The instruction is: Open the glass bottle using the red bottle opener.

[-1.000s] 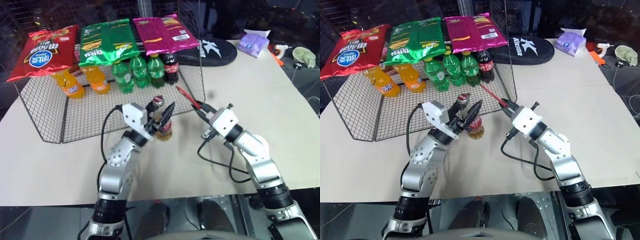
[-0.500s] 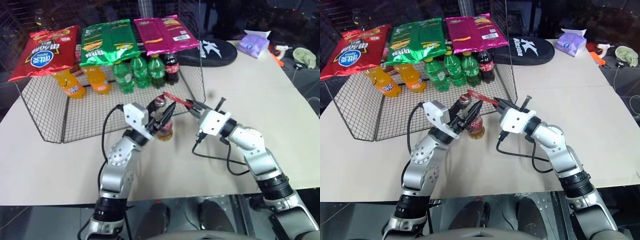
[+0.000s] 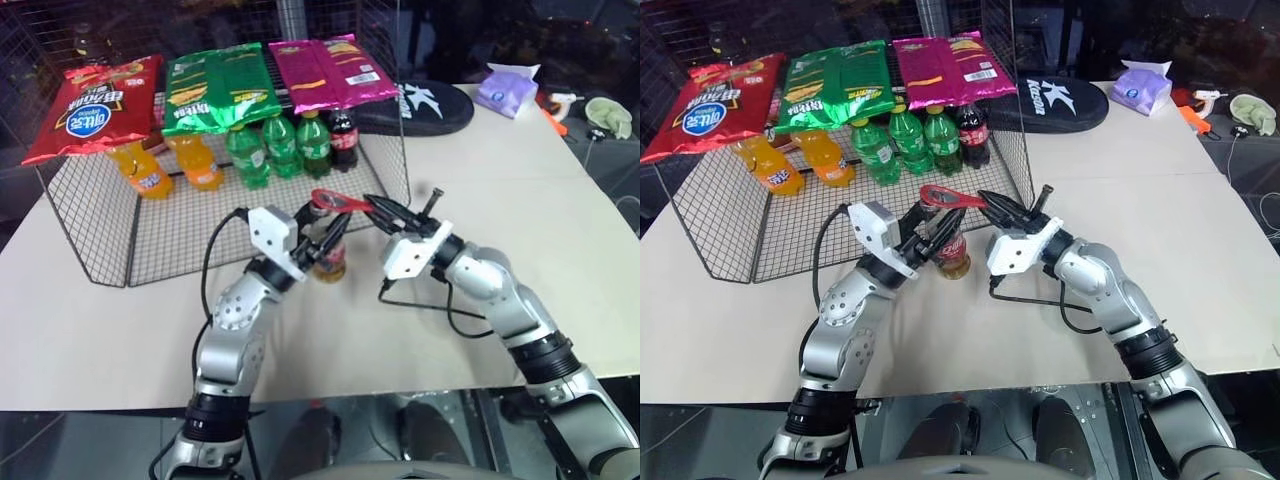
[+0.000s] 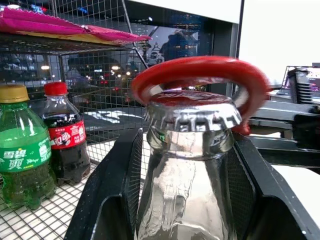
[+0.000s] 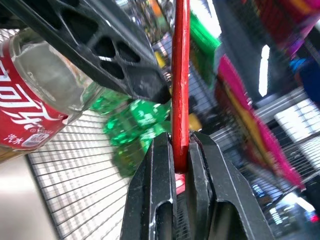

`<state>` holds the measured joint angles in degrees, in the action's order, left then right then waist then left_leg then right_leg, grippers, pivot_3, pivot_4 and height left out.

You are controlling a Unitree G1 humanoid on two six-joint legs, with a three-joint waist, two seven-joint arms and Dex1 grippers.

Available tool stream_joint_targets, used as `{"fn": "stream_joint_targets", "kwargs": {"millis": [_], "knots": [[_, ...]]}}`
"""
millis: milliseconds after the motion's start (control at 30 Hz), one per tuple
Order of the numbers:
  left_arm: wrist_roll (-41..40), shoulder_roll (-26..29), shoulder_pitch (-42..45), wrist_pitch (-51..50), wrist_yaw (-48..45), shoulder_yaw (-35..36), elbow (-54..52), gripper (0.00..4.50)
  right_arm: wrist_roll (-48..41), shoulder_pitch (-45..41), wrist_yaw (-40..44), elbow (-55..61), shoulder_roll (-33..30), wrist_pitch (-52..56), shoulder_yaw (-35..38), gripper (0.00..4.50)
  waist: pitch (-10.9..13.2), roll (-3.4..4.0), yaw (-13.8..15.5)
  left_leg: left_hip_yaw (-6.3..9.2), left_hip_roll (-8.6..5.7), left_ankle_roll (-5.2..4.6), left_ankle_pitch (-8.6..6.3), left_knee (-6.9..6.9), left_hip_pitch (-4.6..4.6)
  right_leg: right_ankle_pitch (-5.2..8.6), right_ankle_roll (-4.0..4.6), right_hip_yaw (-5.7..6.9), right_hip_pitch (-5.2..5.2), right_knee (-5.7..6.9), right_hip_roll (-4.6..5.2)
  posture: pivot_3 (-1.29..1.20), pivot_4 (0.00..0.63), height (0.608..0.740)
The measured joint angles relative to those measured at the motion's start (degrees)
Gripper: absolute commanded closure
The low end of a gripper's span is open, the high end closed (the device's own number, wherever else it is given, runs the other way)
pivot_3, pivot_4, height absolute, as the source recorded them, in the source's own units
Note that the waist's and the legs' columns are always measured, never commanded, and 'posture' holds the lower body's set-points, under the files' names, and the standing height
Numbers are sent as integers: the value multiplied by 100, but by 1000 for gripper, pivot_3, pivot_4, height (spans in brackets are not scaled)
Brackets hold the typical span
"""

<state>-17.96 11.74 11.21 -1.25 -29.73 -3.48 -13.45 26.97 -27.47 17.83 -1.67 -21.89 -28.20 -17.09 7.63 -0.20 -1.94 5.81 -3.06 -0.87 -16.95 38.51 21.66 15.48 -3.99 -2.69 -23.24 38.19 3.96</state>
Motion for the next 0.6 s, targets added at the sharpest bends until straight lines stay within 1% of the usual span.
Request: {"fn": "stream_joint_targets", "kwargs": {"millis": [133,167,233,367,600], "knots": [[-16,9,25,-86,-7,1,8,2815,171,-36,-141,-187,-94,-286,-60,4500,-4,3,2,1,0,0,0,-1,-16,0,0,1,19,-5,0,0,150,740],[-16,11,30,-98,-8,2,11,2815,180,-54,-142,-236,-114,-334,-66,4500,-4,3,2,1,0,0,0,-6,-33,0,0,2,39,-12,0,0,150,740],[-16,17,29,-130,-8,11,49,2815,87,-121,-36,-379,-113,-355,-105,4500,-3,3,1,0,1,-2,-2,-23,-99,1,1,2,102,-28,-1,0,150,740],[-18,37,-22,-176,-5,71,57,2815,-376,-213,366,-523,-46,-384,-226,4500,-3,3,-17,0,10,-16,-11,-38,-170,3,1,1,174,-39,-8,0,150,740],[-22,67,-32,-227,-2,102,59,2815,-402,-542,548,-822,10,-476,-299,4500,-12,18,-29,-2,18,-14,-10,-39,-187,3,1,-4,178,-33,-18,0,150,740]]}}
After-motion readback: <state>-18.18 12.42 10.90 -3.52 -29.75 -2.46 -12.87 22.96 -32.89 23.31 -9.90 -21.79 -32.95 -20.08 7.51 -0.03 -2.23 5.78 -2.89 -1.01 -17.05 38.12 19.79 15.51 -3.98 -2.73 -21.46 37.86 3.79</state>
